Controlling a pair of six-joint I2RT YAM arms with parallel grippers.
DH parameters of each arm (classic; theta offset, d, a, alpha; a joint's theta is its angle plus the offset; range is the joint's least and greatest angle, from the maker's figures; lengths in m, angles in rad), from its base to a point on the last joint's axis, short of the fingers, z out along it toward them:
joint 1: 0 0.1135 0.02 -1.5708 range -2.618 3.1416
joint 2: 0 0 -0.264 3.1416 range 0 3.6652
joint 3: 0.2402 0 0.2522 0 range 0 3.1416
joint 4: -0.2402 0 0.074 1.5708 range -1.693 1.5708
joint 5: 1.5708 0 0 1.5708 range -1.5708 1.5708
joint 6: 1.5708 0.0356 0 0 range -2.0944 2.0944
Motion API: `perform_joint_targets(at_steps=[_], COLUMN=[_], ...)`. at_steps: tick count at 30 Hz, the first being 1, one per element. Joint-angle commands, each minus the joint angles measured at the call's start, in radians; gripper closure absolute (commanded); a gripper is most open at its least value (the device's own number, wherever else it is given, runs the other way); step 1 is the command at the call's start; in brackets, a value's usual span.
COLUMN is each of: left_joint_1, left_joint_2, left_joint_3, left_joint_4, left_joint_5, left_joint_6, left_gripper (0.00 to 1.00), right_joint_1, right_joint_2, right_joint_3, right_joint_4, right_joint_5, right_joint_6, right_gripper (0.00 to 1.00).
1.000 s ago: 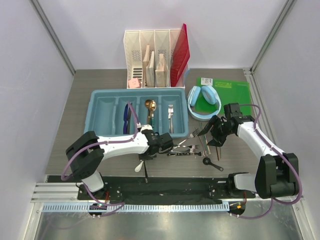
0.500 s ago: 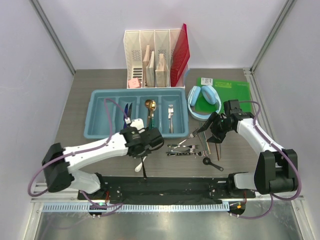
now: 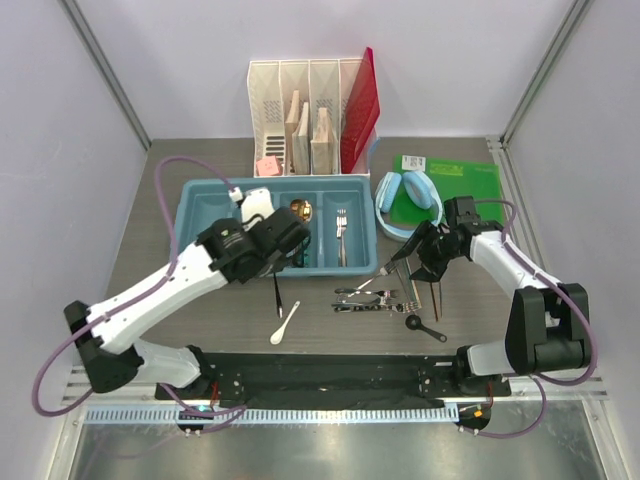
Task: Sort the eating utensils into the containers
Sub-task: Place the spoon in the storage box.
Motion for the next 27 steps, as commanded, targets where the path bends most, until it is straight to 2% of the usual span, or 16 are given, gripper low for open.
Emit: perform_joint_targets(at_steps=[1,4,5,6,8,9,13,16,21,27], left_joint_1=[0.051,0.108,0.122,0.163,0.223,0.275,0.355,0.386,0.39,0.381], left_joint_2=[0.113,0.218,0.247,0.326,0.405,0.482,0.688,0.811,0.868,0.828], left_joint_3=[0.073,0.131,0.151,0.18,0.301,0.336,0.566,0.674,0.662,0.483], left_joint_4=[0.099,0.22,0.249,0.29,0.303,0.326,0.291,0.251,0.262,0.376], left_joint_5=[-0.027,-0.03,-0.051,-0.05,-0.007,0.058,0.096,0.16,0.235,0.323], left_joint_6=[0.208,0.317,0.407,0.441,0.5,0.518,0.59,0.615,0.609,0.566], left_gripper=[1.0,1.0,1.0,1.0,1.0,1.0,1.0,1.0,1.0,1.0], right_joint_1=[0.002,0.002,0.003,0.003,0.002,0.003,0.003,0.003,0.003,0.002], right_joint_2=[0.022,0.035,0.041,0.044,0.053,0.053,0.056,0.055,0.045,0.045], right_joint_3=[0.056,0.067,0.069,0.069,0.072,0.072,0.058,0.049,0.035,0.018], right_joint_4=[0.044,0.049,0.05,0.052,0.055,0.058,0.086,0.093,0.098,0.107], right_joint_5=[-0.036,-0.04,-0.043,-0.046,-0.052,-0.055,-0.067,-0.075,-0.07,-0.067], right_joint_6=[0.02,0.02,0.021,0.023,0.024,0.029,0.047,0.053,0.059,0.066], right_gripper=[0.3,0.3,0.3,0.3,0.3,0.3,0.3,0.3,0.3,0.3])
